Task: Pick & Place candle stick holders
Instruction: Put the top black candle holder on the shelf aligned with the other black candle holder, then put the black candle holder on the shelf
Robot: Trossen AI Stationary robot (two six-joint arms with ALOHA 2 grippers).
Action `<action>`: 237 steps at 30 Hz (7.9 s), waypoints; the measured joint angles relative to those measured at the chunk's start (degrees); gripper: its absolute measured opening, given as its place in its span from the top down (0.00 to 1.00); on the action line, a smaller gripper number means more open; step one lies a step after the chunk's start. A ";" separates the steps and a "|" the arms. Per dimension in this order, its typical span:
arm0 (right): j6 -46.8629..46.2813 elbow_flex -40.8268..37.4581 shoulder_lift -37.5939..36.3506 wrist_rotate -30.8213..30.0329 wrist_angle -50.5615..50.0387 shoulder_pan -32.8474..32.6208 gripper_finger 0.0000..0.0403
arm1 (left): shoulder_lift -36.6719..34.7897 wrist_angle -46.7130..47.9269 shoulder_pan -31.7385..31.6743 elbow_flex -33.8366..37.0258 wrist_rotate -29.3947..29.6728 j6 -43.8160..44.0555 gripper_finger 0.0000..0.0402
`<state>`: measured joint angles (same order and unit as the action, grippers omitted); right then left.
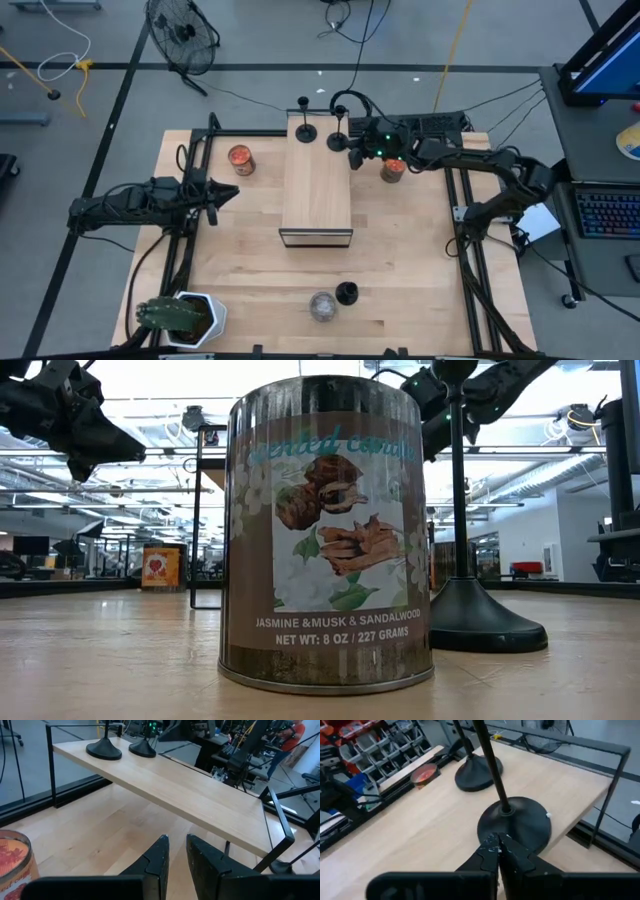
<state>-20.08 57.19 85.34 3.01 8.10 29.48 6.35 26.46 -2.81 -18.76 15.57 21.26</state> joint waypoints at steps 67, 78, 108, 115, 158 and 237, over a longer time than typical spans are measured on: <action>2.13 -0.03 3.34 0.31 3.67 2.25 1.00 | 0.02 -0.13 -0.04 0.00 0.00 1.74 0.82; 1.54 -0.02 3.02 1.46 1.62 0.81 1.00 | 0.02 -0.13 -0.05 0.00 0.00 1.73 0.82; 3.70 0.09 6.87 -2.51 8.81 1.51 1.00 | 0.01 -0.15 -0.07 0.00 2.60 1.04 0.82; 4.50 0.06 6.93 -3.06 8.72 3.14 1.00 | 0.00 -0.15 -0.05 0.00 2.58 1.81 0.82; 3.56 0.13 9.35 0.37 9.16 0.06 1.00 | 0.02 -0.13 -0.05 0.00 2.52 3.87 0.82; -11.76 30.56 2.74 2.04 -61.32 -51.93 0.99 | 0.02 0.94 -0.05 0.00 -5.14 -6.40 0.82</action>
<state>-31.83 87.74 88.07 5.05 -53.22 -22.45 6.37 27.40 -2.86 -18.76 10.44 14.85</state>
